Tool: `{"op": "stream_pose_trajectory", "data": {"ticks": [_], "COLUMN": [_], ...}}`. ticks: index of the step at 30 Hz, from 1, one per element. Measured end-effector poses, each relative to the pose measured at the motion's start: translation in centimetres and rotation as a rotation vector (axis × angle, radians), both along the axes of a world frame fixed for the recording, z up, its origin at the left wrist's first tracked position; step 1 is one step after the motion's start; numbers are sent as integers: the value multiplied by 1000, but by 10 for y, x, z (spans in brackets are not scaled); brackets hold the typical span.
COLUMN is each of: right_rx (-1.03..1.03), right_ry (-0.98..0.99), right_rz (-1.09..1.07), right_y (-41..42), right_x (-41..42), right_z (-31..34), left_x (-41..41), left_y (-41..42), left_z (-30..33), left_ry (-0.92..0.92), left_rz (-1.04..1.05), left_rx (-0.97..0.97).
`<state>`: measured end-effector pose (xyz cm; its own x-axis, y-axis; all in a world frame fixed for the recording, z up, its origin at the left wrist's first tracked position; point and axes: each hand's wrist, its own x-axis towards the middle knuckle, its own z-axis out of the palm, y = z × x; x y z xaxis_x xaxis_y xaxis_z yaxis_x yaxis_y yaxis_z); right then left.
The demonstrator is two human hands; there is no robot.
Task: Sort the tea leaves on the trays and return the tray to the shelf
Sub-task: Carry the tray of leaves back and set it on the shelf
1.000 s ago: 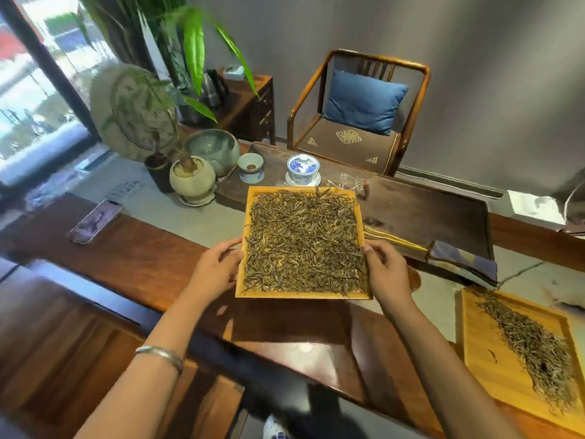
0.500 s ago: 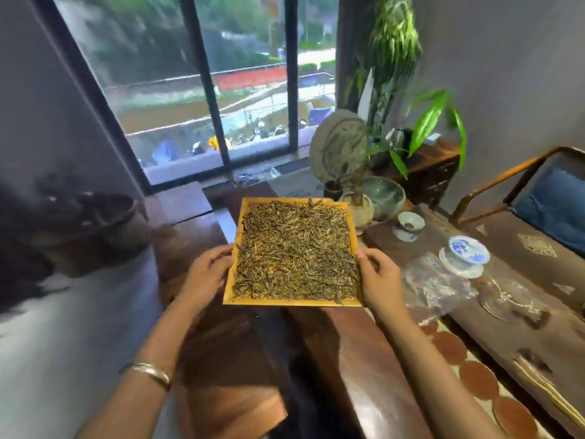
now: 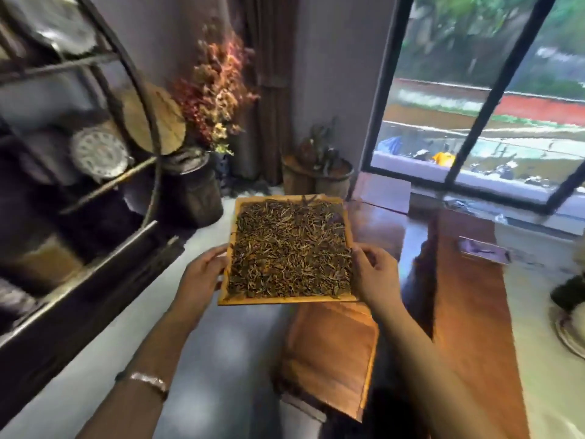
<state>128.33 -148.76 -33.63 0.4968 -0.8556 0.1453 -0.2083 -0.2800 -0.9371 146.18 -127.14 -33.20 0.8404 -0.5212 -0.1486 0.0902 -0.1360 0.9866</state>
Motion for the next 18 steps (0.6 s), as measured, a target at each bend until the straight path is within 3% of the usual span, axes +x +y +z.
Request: {"op": "stream_pose_trajectory", "data": {"ticks": [10, 18], "right_rx": [-7, 52], "right_ry": [9, 18], "right_rz": [477, 739], "right_y": [165, 318], "right_x": [185, 324], "right_z": [11, 20], "left_x": [54, 121], "left_y": [216, 377], "left_z": [19, 23], "left_ry": [-21, -20], "left_rz": [583, 860], "left_rx": [-10, -3]}}
